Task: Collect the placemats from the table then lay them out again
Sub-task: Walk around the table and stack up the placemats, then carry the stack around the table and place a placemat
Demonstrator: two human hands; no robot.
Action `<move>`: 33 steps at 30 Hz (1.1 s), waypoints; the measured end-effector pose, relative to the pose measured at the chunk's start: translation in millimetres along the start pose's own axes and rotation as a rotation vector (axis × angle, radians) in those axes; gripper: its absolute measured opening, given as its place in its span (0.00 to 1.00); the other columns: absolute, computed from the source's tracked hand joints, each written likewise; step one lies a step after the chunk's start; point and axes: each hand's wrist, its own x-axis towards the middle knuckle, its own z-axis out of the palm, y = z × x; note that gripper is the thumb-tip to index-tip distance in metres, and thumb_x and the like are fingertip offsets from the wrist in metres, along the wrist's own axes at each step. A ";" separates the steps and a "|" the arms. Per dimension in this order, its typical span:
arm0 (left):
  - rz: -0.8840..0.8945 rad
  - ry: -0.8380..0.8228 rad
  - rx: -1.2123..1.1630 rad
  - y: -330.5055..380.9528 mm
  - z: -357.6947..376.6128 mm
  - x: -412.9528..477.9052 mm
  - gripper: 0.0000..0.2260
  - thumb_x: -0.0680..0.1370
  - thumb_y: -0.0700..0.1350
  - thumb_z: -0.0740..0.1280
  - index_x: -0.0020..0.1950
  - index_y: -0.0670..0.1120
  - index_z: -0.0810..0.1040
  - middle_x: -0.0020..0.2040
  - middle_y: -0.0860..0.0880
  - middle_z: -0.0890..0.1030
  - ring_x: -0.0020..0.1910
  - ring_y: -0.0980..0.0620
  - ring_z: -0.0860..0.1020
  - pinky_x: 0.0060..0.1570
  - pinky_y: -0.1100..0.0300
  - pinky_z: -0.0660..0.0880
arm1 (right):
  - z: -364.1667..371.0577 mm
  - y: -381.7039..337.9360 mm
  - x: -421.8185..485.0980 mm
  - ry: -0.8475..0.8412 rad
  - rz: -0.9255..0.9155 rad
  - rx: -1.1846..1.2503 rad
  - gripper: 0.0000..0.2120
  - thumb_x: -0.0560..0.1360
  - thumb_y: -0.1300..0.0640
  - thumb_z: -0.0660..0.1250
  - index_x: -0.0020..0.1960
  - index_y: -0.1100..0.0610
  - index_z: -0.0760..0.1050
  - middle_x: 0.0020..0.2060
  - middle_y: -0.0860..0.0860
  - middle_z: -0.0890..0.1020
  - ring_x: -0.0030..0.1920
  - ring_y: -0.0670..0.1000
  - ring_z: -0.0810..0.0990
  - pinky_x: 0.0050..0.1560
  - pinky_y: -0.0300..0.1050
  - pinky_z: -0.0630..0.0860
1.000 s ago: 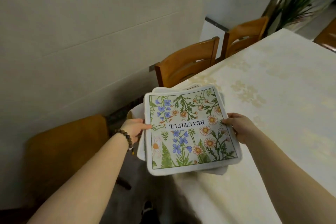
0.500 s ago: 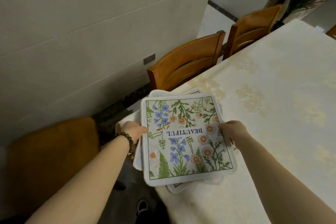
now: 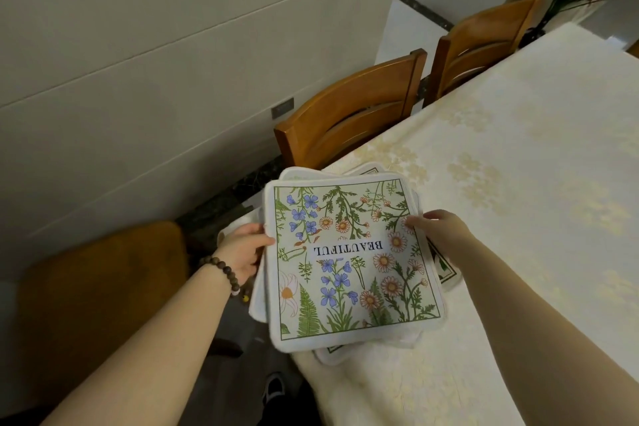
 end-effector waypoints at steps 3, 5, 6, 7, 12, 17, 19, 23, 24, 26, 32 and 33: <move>0.012 -0.035 -0.006 -2.0 1.6 -2.9 0.13 0.74 0.32 0.68 0.53 0.47 0.78 0.48 0.43 0.85 0.46 0.44 0.84 0.38 0.48 0.81 | 1.4 -0.8 -2.4 -0.039 -0.020 -0.089 0.34 0.70 0.49 0.74 0.70 0.58 0.67 0.59 0.59 0.79 0.52 0.59 0.81 0.53 0.57 0.79; 0.016 -0.041 0.018 -0.9 2.9 -4.9 0.15 0.73 0.30 0.68 0.54 0.47 0.77 0.51 0.42 0.84 0.48 0.42 0.84 0.43 0.44 0.81 | 3.3 -2.9 -5.9 -0.024 -0.044 -0.164 0.35 0.70 0.51 0.74 0.72 0.58 0.65 0.61 0.59 0.77 0.51 0.58 0.80 0.51 0.56 0.80; 0.018 -0.041 0.035 0.2 3.3 -6.0 0.16 0.73 0.30 0.68 0.55 0.47 0.77 0.51 0.41 0.84 0.48 0.41 0.84 0.45 0.43 0.81 | 3.5 -3.1 -7.5 -0.019 -0.047 -0.163 0.35 0.70 0.52 0.74 0.73 0.58 0.64 0.62 0.59 0.77 0.52 0.59 0.80 0.51 0.56 0.80; 0.020 -0.042 0.052 1.9 3.8 -7.3 0.16 0.73 0.30 0.68 0.55 0.48 0.77 0.51 0.41 0.84 0.48 0.41 0.84 0.45 0.42 0.81 | 2.6 -2.0 -9.0 -0.020 -0.046 -0.145 0.36 0.69 0.53 0.75 0.73 0.57 0.64 0.61 0.59 0.77 0.51 0.59 0.81 0.50 0.57 0.81; 0.038 -0.073 0.104 15.2 10.8 -14.7 0.19 0.72 0.30 0.68 0.57 0.49 0.76 0.51 0.42 0.84 0.45 0.43 0.84 0.42 0.44 0.81 | -15.8 20.1 -25.9 -0.074 0.004 0.115 0.32 0.66 0.58 0.78 0.66 0.57 0.69 0.51 0.59 0.82 0.40 0.57 0.85 0.33 0.51 0.82; 0.048 -0.155 0.182 34.2 31.9 -25.0 0.28 0.72 0.30 0.68 0.69 0.49 0.71 0.53 0.41 0.84 0.47 0.41 0.84 0.42 0.44 0.81 | -43.5 50.9 -60.8 -0.102 0.073 0.366 0.20 0.66 0.63 0.78 0.52 0.57 0.72 0.42 0.61 0.85 0.36 0.60 0.86 0.31 0.55 0.81; 0.047 -0.202 0.208 41.6 41.0 -29.9 0.31 0.72 0.30 0.68 0.70 0.51 0.69 0.52 0.41 0.84 0.47 0.40 0.84 0.44 0.43 0.81 | -53.0 62.7 -76.4 -0.105 0.090 0.457 0.20 0.66 0.64 0.77 0.53 0.58 0.71 0.43 0.63 0.84 0.38 0.62 0.85 0.31 0.55 0.81; 0.047 -0.271 0.302 49.2 58.3 -36.3 0.27 0.72 0.31 0.69 0.69 0.47 0.70 0.52 0.39 0.84 0.47 0.40 0.84 0.48 0.41 0.80 | -64.5 85.2 -104.2 -0.064 0.096 0.569 0.22 0.66 0.65 0.77 0.55 0.58 0.71 0.42 0.63 0.85 0.40 0.63 0.85 0.34 0.58 0.82; 0.048 -0.297 0.330 49.9 64.7 -38.9 0.25 0.72 0.32 0.69 0.68 0.46 0.71 0.50 0.40 0.84 0.47 0.40 0.84 0.46 0.42 0.80 | -66.3 93.3 -112.4 -0.043 0.098 0.589 0.22 0.66 0.65 0.77 0.55 0.59 0.71 0.42 0.63 0.85 0.41 0.64 0.85 0.36 0.60 0.82; 0.051 -0.342 0.373 50.8 76.5 -43.6 0.23 0.73 0.31 0.68 0.66 0.44 0.71 0.48 0.40 0.85 0.46 0.40 0.84 0.41 0.46 0.81 | -67.2 110.6 -127.8 0.000 0.113 0.628 0.24 0.65 0.64 0.77 0.57 0.59 0.71 0.45 0.63 0.84 0.42 0.64 0.85 0.41 0.63 0.82; 0.090 -0.485 0.494 32.4 112.6 -53.7 0.18 0.74 0.30 0.66 0.62 0.42 0.74 0.50 0.38 0.84 0.48 0.39 0.83 0.46 0.44 0.79 | -61.7 168.3 -182.6 0.185 0.174 0.709 0.33 0.62 0.60 0.80 0.63 0.56 0.70 0.49 0.61 0.84 0.43 0.62 0.85 0.46 0.64 0.81; 0.093 -0.507 0.518 28.1 118.9 -55.2 0.18 0.74 0.29 0.66 0.61 0.43 0.74 0.50 0.38 0.84 0.48 0.39 0.83 0.46 0.44 0.79 | -59.5 178.2 -192.3 0.219 0.181 0.732 0.33 0.62 0.60 0.80 0.63 0.55 0.71 0.47 0.61 0.84 0.42 0.62 0.85 0.44 0.62 0.82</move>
